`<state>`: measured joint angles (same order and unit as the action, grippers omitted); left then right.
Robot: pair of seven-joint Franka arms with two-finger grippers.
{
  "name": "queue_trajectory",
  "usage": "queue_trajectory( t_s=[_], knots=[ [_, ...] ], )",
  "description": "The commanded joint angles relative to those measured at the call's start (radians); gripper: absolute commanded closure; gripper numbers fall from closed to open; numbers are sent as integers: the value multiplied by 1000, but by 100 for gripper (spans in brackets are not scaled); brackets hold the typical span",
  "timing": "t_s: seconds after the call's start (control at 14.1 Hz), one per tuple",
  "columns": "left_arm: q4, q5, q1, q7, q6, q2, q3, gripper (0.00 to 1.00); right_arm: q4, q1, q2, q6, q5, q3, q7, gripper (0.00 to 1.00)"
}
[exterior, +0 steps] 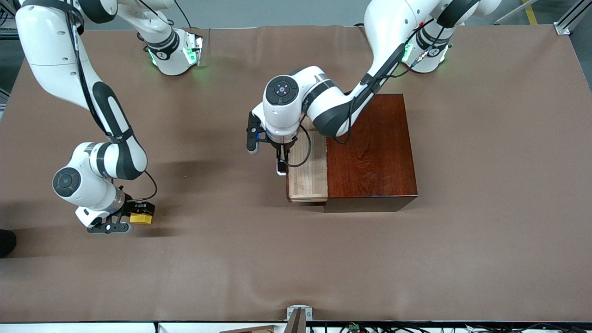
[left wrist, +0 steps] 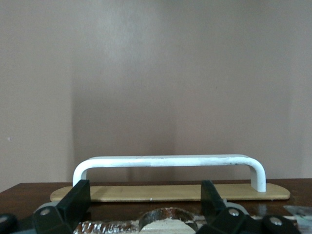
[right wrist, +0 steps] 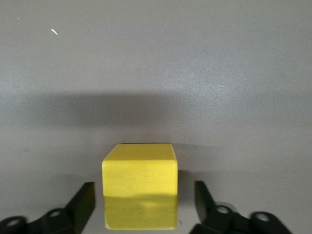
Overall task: Open drawer, take yellow block, close drawer
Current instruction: 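Push the drawer shut into the box with the left gripper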
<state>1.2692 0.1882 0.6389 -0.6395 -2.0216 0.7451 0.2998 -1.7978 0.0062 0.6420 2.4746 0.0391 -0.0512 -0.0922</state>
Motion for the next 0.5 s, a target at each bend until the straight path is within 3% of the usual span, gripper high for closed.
queue_trajectory(
  t_s=[0.0, 0.43],
  knots=[
    [9, 51, 7, -8, 130, -13, -36, 0, 17, -20, 7, -14, -18, 16, 17, 0],
    [6, 201, 7, -14, 302, -32, -38, 0, 15, -15, 2, -23, -18, 16, 17, 0]
  ],
)
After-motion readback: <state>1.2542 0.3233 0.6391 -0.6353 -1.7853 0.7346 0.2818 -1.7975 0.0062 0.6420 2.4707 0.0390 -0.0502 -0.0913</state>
